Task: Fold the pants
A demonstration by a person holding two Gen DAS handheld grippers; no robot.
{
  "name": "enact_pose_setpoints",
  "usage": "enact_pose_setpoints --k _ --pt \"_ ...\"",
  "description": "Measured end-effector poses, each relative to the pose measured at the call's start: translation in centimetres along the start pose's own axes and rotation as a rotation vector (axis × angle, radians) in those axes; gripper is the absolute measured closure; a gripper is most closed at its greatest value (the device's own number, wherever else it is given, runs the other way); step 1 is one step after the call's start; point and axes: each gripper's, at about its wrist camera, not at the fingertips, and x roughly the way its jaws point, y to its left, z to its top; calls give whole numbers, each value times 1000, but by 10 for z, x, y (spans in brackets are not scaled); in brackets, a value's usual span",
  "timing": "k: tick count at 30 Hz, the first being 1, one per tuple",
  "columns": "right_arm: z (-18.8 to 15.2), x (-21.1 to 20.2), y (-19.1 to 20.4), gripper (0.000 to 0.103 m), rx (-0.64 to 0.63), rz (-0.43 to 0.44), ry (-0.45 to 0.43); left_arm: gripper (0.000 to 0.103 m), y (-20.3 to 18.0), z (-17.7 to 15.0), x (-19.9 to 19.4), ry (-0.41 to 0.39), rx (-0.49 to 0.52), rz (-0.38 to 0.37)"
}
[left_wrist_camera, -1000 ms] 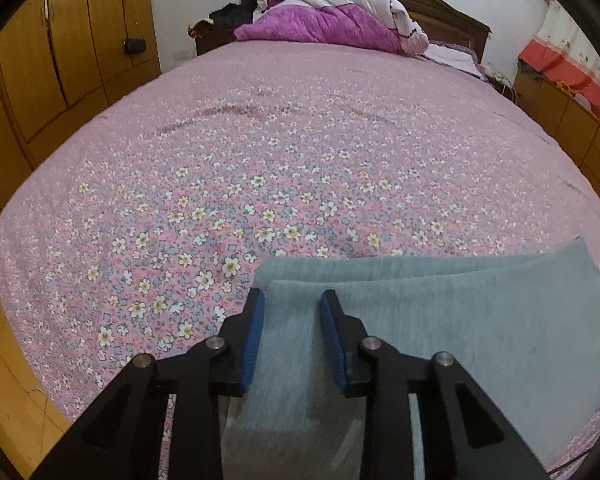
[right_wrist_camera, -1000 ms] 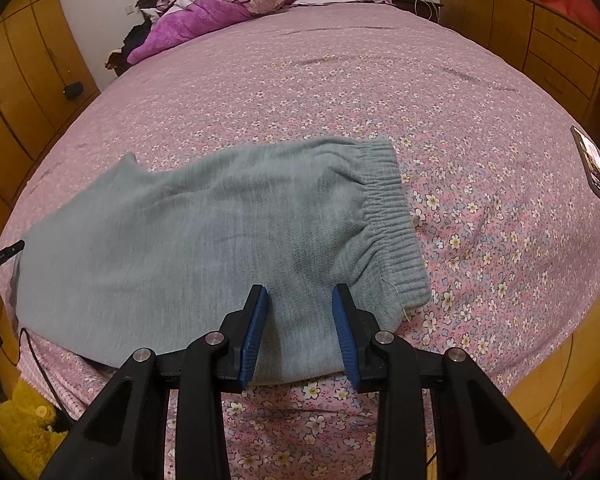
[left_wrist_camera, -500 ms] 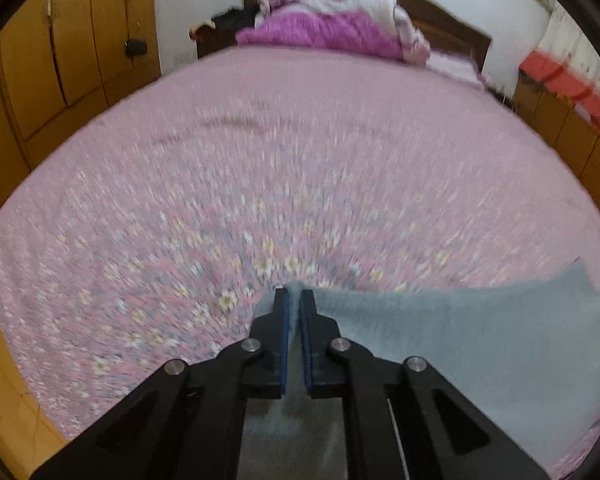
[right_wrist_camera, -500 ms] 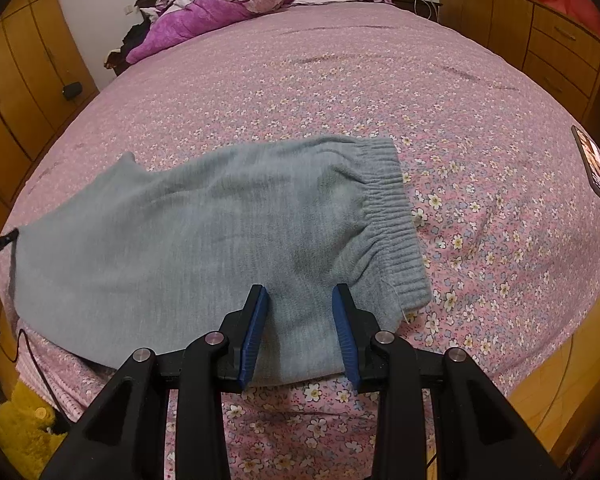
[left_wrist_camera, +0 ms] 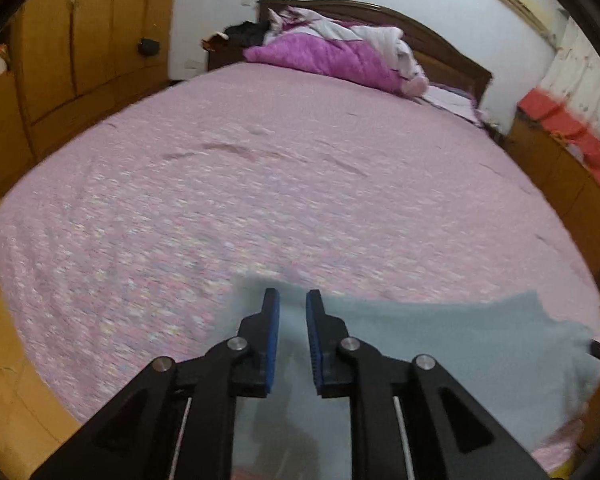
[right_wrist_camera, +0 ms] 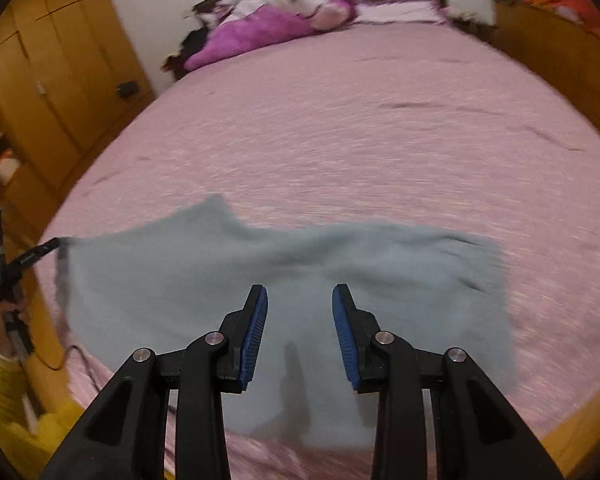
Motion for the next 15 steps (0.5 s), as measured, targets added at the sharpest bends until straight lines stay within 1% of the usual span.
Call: enact_pose_setpoints --k 1,3,4,6,7,9,11,15 --pt "5 12 9 76 -22 26 13 89 -7 -3 2 14 15 -15" --pt "13 33 24 76 -59 49 37 89 -18 -10 6 26 58 -15" --pt "15 44 30 76 -73 66 50 89 -26 -16 12 42 95 8" --pt "18 68 42 76 -92 91 81 89 -32 -21 26 77 125 54" --pt "18 80 46 76 -105 73 96 89 -31 -25 36 104 128 86" --pt "16 98 49 76 -130 25 115 86 -27 -29 47 116 116 109" --pt "16 102 47 76 -147 35 78 86 -25 -27 48 99 104 127" --pt "20 99 37 78 -94 76 69 86 -33 -24 49 113 119 167"
